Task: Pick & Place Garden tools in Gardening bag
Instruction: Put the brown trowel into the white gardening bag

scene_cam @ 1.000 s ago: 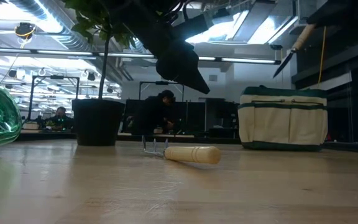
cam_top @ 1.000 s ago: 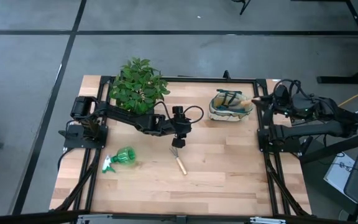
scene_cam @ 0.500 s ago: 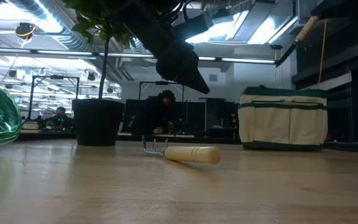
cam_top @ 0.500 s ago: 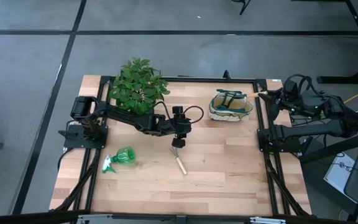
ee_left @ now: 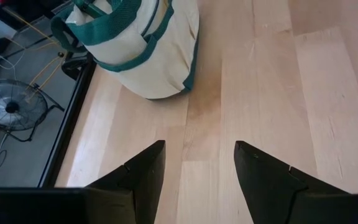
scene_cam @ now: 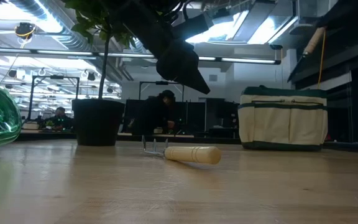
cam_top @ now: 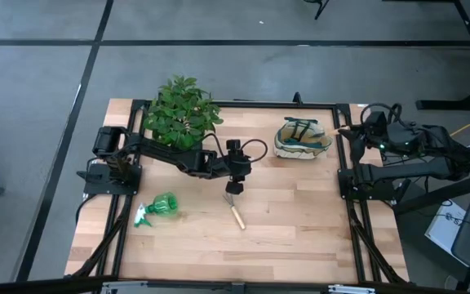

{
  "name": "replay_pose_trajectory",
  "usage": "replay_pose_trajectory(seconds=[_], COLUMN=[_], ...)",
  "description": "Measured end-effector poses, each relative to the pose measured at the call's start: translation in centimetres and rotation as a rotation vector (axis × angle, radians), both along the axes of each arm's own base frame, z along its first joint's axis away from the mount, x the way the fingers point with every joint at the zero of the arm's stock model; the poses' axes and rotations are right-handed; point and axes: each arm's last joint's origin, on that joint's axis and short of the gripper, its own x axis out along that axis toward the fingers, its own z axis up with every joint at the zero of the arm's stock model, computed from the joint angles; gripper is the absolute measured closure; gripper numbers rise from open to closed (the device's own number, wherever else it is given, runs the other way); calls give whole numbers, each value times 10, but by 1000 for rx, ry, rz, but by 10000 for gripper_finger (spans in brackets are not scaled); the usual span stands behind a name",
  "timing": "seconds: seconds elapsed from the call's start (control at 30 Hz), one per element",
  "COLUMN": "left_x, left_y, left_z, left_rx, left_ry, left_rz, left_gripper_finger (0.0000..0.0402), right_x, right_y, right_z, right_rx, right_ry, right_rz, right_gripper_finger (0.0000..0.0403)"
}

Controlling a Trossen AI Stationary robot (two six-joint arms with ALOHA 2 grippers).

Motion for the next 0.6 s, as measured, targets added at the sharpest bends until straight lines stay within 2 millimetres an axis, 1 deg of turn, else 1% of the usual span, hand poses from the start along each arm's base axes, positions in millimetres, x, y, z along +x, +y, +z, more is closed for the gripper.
replay_pose_trajectory(seconds=[0.23,0.5,0.6], left_x=[1,1,1], left_y=[0,1,2], left_z=[1,1,1], left_rx=[1,32,55], left_ry=[-13,4,17], left_rz=[0,-23,-37], left_gripper_finger=[213,215,216], right_x=[2,1,4], right_y=[4,4,4], right_z=[-1,-2,-7], right_rx=[72,95,96], right_ry=[-2,11,15], right_rz=[119,133,132], right_gripper_finger=[335,335,335])
